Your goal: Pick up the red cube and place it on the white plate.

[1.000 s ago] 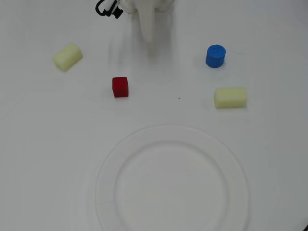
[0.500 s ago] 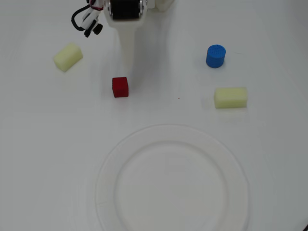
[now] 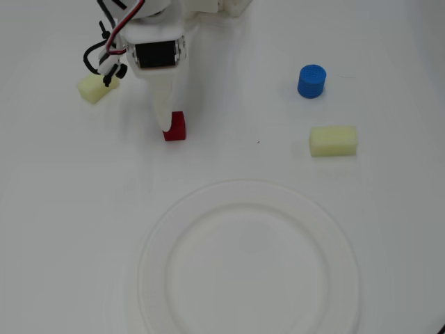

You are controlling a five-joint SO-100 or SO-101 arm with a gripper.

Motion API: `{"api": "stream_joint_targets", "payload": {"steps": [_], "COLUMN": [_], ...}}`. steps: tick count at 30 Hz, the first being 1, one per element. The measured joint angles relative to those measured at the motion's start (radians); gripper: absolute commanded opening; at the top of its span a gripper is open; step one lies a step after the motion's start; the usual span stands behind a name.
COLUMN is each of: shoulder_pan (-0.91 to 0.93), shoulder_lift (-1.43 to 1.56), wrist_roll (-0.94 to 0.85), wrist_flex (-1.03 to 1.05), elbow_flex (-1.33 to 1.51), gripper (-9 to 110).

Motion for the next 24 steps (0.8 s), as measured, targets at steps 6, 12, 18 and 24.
{"api": "stream_joint_targets", "payload": {"steps": [6,12,18,24], "shoulder_pan": [-0.023,-0.023,-0.015,-0.023], "shoulder_lift": [-0.186,-0.278,-0.305,-0.252], "wrist_roll": [0.002,-0.018,-0.049,-0.044], "wrist_flex": [-0.017,-0.061,-0.077,-0.104], "elbow_flex": [-0.140,-0.167,-0.176,-0.160], "gripper": [25,21,0,0]}}
